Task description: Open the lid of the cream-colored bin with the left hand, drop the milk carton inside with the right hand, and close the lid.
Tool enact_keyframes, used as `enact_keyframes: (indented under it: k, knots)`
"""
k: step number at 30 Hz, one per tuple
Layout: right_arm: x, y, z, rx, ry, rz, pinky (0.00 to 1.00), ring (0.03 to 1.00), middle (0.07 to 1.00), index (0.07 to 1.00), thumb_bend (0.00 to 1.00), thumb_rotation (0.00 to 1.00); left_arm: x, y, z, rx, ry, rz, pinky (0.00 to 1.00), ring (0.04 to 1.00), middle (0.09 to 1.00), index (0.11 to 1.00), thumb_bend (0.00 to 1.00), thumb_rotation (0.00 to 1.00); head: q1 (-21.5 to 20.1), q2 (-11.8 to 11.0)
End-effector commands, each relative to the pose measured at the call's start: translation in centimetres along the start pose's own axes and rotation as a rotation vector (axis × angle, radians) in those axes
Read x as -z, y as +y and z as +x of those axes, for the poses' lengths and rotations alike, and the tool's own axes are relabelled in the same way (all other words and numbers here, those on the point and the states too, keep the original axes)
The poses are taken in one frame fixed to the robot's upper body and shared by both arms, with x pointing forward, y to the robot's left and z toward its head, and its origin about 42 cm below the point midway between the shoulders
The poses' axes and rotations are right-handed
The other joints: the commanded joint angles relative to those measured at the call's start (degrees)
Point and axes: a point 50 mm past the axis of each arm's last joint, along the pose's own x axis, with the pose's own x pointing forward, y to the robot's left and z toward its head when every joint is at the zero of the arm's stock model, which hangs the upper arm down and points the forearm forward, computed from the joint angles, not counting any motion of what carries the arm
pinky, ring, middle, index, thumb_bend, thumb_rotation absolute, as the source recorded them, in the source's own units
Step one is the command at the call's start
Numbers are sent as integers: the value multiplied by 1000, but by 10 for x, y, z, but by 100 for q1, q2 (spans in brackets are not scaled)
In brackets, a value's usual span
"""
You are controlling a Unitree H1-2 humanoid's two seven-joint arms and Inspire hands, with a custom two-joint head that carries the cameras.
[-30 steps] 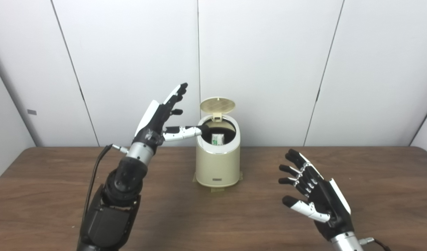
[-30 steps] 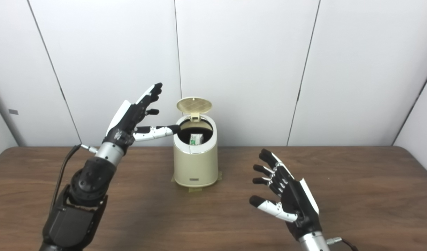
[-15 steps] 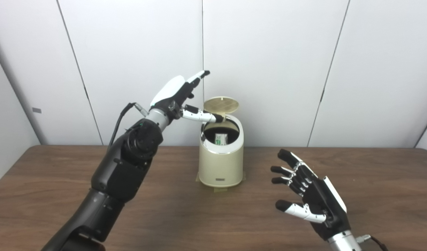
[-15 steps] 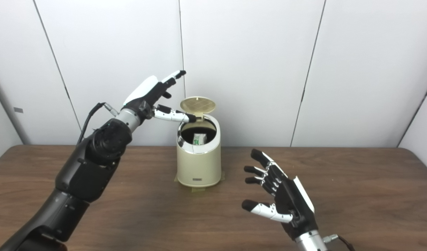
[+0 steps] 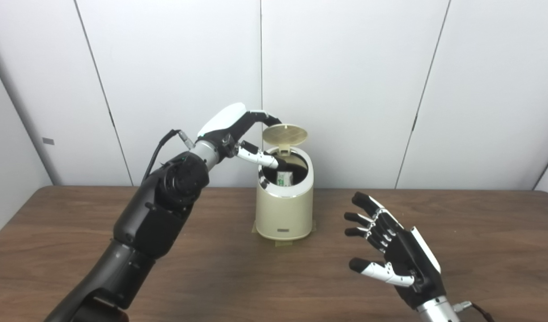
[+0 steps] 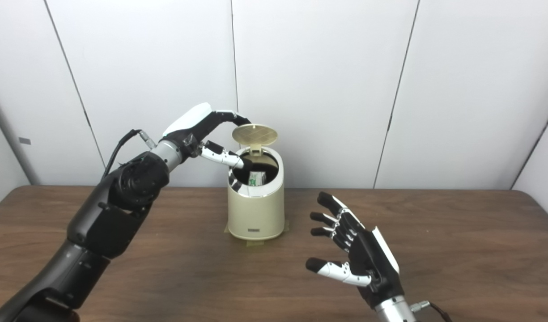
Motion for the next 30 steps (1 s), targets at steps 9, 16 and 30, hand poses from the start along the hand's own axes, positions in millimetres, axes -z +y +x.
enact_keyframes:
  k: [9, 16, 30]
  knots:
    - [-16, 4, 14, -9, -78, -3, 688, 817, 914, 889, 737, 338, -17, 32, -4, -61, -110, 54, 1000, 948, 847, 778, 911, 337, -35, 26]
    - [-17, 7, 15, -9, -85, 0, 681, 812, 914, 896, 737, 332, -19, 26, -11, -25, -124, 30, 1000, 985, 873, 795, 913, 332, -75, 68]
    - [-23, 11, 16, -6, -79, 1, 653, 806, 903, 886, 733, 337, -6, 20, -21, 51, -112, 28, 1000, 990, 872, 808, 933, 302, -152, 155]
